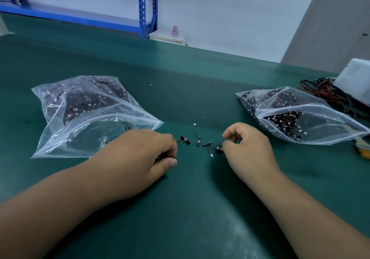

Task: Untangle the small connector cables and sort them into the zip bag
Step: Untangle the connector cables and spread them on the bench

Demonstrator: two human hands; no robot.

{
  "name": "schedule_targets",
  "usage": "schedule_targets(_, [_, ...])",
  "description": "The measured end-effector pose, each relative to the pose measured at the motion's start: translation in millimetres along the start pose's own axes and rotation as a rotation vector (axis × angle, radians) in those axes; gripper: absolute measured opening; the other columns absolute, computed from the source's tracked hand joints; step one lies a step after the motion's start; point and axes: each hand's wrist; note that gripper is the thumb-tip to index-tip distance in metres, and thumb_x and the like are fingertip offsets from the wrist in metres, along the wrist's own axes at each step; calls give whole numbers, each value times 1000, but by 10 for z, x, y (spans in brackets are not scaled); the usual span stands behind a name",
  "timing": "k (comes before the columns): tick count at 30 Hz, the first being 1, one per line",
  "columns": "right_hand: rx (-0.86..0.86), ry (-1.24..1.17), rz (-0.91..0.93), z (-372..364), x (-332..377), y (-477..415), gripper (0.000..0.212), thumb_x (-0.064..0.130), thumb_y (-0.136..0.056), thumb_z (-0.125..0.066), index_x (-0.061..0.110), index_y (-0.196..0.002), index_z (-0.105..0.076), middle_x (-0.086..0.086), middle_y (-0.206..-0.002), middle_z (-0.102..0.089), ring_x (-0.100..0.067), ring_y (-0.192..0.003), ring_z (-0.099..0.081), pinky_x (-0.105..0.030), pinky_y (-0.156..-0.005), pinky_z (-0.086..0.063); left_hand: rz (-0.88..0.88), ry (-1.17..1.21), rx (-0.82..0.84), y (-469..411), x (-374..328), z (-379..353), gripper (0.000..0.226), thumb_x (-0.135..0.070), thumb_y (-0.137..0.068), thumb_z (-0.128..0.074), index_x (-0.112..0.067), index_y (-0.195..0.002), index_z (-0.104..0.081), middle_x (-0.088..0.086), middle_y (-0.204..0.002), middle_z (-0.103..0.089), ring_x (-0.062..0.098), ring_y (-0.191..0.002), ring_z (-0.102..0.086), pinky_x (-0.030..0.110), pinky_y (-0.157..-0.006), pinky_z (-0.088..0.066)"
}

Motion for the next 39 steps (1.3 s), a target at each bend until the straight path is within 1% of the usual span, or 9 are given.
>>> schedule_targets(4, [93,178,26,-15,14,29,19,19,-79,-66,35,-81,-55,14,-81,-58,-7,-78,-55,-40,-85,-48,1,8,-13,-2,-4,1,18,-53,-85,-44,-37,-89,-51,-22,-78,-53,-1,-92,-47,13,-71,-38])
schedule_targets(8, [117,208,12,1,8,8,14,30,-85,-71,36,-86,-58,14,-85,-57,-8,-81,-55,-42,-89,-47,-17,-8,16,-5,0,-19,13,-48,-90,-50,-36,-90,-51,-22,-80,-53,-2,-89,-48,11,-71,-35])
schedule_targets(12, [117,218,38,6,29,15,11,28,-86,-70,37,-92,-68,15,-94,-57,-9,-89,-57,-42,-94,-46,-27,-21,32,-5,6,-34,12,-48,-91,-51,-36,-90,-52,-22,-81,-53,-2,-87,-47,11,-73,-33])
schedule_targets(16, [100,260,44,8,40,34,20,21,-87,-63,32,-101,-71,12,-101,-58,-16,-96,-59,-42,-95,-46,-23,-23,29,-7,8,-33,11,-47,-91,-53,-35,-89,-52,-23,-79,-53,-3,-86,-48,11,-73,-33])
schedule_targets(22, [84,255,68,14,69,65,33,5,-82,-54,28,-98,-72,8,-95,-59,-21,-91,-60,-42,-89,-49,-5,-9,29,-10,7,-25,13,-49,-90,-48,-36,-89,-50,-22,-80,-54,-2,-87,-48,12,-72,-34])
schedule_targets(29, [85,218,64,18,48,63,34,4,-82,-54,26,-103,-69,8,-98,-56,-19,-90,-58,-42,-93,-47,0,-8,41,-8,11,-32,14,-49,-90,-50,-36,-90,-50,-22,-80,-53,-3,-89,-48,11,-71,-34])
schedule_targets(32, [-8,279,172,34,70,87,27,10,-84,-61,27,-104,-69,7,-105,-60,-22,-100,-58,-42,-94,-38,-5,-6,33,-8,19,-38,13,-49,-90,-51,-36,-89,-50,-23,-80,-53,-3,-91,-47,10,-70,-34])
schedule_targets(35, [-100,280,413,29,197,215,9,24,-84,-63,27,-91,-70,8,-92,-63,-23,-90,-58,-41,-85,-37,-13,-2,25,-8,24,-42,13,-49,-88,-52,-36,-88,-50,-24,-80,-53,-2,-90,-48,10,-71,-33])
schedule_targets(39, [40,278,669,-79,344,464,19,41,-88,-58,26,-81,-68,9,-82,-59,-20,-81,-54,-43,-78,-36,-18,45,12,-20,10,-27,12,-44,-85,-58,-35,-88,-50,-21,-80,-55,0,-84,-50,14,-69,-37])
Point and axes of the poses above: each hand's wrist, its own y-axis away from the middle knuckle, its own z-axis out of the back of the hand, x = y × z
